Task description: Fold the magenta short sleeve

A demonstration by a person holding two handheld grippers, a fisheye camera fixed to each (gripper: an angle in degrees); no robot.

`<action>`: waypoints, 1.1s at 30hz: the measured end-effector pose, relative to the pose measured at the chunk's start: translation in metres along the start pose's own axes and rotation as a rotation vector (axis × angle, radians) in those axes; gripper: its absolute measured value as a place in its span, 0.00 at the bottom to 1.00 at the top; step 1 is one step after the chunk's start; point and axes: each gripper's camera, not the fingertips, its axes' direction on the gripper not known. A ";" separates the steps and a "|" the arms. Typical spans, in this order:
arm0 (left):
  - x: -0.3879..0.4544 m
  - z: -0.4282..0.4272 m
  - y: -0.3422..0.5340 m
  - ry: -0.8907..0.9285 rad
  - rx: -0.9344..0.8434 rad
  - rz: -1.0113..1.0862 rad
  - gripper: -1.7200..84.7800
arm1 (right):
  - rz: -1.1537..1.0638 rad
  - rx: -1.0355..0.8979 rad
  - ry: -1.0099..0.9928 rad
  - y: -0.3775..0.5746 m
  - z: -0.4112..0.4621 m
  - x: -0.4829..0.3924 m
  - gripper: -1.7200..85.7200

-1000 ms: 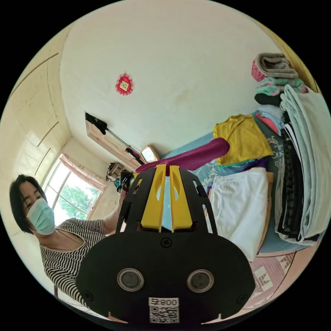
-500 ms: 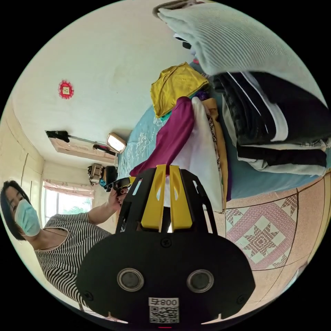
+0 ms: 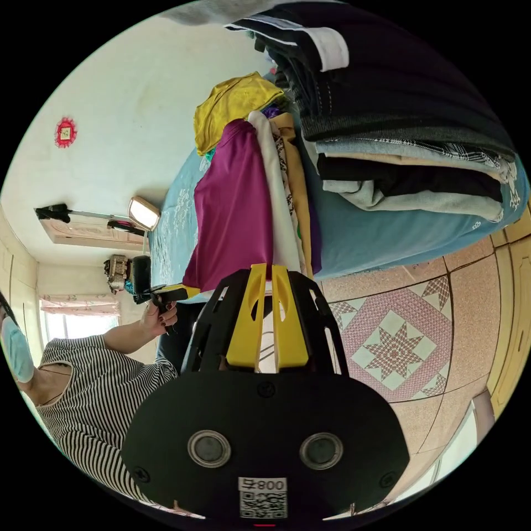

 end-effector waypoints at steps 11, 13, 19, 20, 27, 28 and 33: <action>-0.038 0.030 -0.007 0.024 -0.017 -0.040 0.02 | 0.056 0.035 0.014 0.002 -0.001 -0.009 0.03; -0.039 0.025 -0.005 0.054 0.009 -0.028 0.02 | 0.083 0.065 0.006 0.009 -0.004 -0.011 0.03; -0.012 0.023 -0.023 -0.056 0.082 0.167 0.02 | -0.047 0.214 0.214 0.018 -0.011 -0.085 0.02; -0.010 0.030 -0.029 -0.098 0.074 0.192 0.02 | -0.092 0.216 0.271 0.013 -0.004 -0.102 0.02; -0.025 0.072 -0.038 -0.304 -0.020 0.192 0.02 | -0.178 0.038 0.677 -0.020 0.084 -0.134 0.02; -0.023 0.070 -0.037 -0.305 -0.007 0.201 0.02 | -0.187 0.051 0.702 -0.019 0.087 -0.141 0.02; -0.030 0.084 -0.031 -0.347 -0.067 0.235 0.02 | -0.177 0.116 0.673 -0.016 0.096 -0.150 0.02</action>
